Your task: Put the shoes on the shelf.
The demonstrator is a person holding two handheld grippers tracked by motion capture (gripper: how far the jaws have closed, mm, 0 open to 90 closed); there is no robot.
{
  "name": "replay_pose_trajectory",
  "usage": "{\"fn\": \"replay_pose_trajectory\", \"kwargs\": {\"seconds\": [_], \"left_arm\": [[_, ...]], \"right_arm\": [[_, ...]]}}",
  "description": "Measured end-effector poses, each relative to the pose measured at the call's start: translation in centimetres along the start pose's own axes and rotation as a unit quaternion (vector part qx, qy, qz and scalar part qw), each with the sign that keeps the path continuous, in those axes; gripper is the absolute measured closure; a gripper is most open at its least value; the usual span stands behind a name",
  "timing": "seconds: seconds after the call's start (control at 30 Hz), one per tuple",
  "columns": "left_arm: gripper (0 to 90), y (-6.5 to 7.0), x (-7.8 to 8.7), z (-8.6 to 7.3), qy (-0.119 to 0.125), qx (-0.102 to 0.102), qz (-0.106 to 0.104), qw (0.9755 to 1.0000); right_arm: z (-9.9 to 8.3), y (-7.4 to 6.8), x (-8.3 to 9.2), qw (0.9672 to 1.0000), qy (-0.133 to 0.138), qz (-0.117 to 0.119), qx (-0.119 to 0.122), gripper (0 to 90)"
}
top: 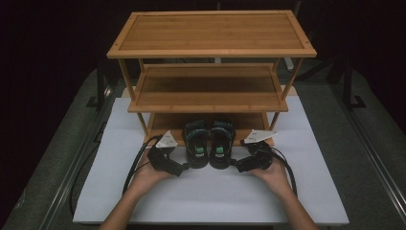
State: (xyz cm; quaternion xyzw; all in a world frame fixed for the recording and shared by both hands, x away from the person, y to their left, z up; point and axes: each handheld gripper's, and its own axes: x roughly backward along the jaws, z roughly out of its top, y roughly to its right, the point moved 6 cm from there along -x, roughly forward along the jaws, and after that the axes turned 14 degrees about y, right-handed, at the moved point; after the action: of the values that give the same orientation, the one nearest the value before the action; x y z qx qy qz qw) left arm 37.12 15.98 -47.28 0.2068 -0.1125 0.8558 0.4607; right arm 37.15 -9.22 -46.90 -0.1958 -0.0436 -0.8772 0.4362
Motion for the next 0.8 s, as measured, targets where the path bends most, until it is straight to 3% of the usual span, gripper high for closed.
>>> {"fn": "replay_pose_trajectory", "kwargs": {"seconds": [0.2,0.33,0.43,0.57,0.77,0.8], "left_arm": [[1.4,0.1,-1.2,-0.7,-0.007,-0.009,-0.002,0.9999],[1.4,0.7,-2.2,-1.2,-0.023,-0.020,-0.016,0.9994],[1.5,1.0,-2.9,-1.2,-0.034,-0.036,-0.011,0.9987],[1.4,1.0,-3.1,-1.0,-0.031,-0.042,-0.005,0.9986],[2.1,0.3,-3.4,-0.1,-0.007,-0.040,0.002,0.9992],[2.8,0.2,-3.4,0.1,-0.001,-0.028,-0.003,0.9996]], "right_arm": [[-1.0,-0.5,-1.5,0.9997,-0.016,0.015,0.007,7.5],[-1.3,-1.1,-2.4,0.9993,-0.023,0.020,0.021,6.9],[-1.6,-1.4,-2.8,0.9987,-0.035,0.008,0.037,3.2],[-2.0,-1.9,-3.3,0.9966,-0.051,-0.008,0.064,1.2],[-1.4,-1.5,-3.8,0.9977,-0.043,-0.015,0.050,1.3],[-1.3,-1.3,-4.0,0.9980,-0.042,-0.016,0.044,1.1]]}}
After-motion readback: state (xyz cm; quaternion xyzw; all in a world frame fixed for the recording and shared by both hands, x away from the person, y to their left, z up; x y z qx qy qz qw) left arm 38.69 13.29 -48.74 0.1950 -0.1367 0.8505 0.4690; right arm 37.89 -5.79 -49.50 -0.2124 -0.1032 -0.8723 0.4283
